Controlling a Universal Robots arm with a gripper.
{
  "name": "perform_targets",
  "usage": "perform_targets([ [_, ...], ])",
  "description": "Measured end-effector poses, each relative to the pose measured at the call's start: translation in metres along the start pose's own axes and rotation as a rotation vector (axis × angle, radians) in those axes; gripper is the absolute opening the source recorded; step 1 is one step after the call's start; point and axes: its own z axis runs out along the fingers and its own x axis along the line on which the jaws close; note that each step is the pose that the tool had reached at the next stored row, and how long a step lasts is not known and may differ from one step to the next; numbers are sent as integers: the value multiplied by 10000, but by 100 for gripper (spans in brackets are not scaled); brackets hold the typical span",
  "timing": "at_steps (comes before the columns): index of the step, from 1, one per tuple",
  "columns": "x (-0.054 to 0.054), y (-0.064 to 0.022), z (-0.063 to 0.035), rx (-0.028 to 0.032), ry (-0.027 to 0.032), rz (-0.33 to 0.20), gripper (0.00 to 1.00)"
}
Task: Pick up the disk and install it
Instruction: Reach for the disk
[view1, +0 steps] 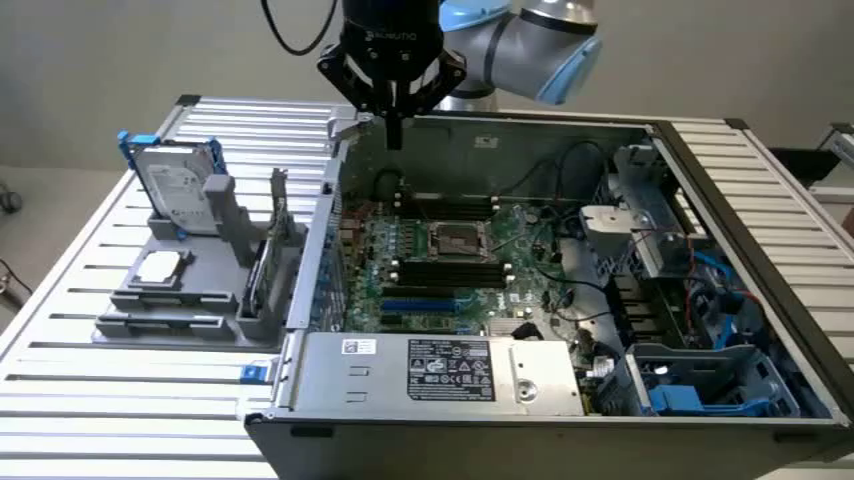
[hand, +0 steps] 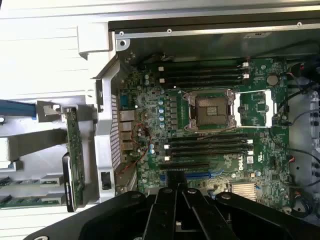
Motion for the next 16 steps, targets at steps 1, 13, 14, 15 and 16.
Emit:
perform_targets([
  [1,0,0,0,0,0,0,11],
  [13,100,40,2,3,9,1,11],
  [14,142,67,3,11,8,0,11],
  [15,184,95,5,22,8,0,11],
  [16,229,120,6,33,8,0,11],
])
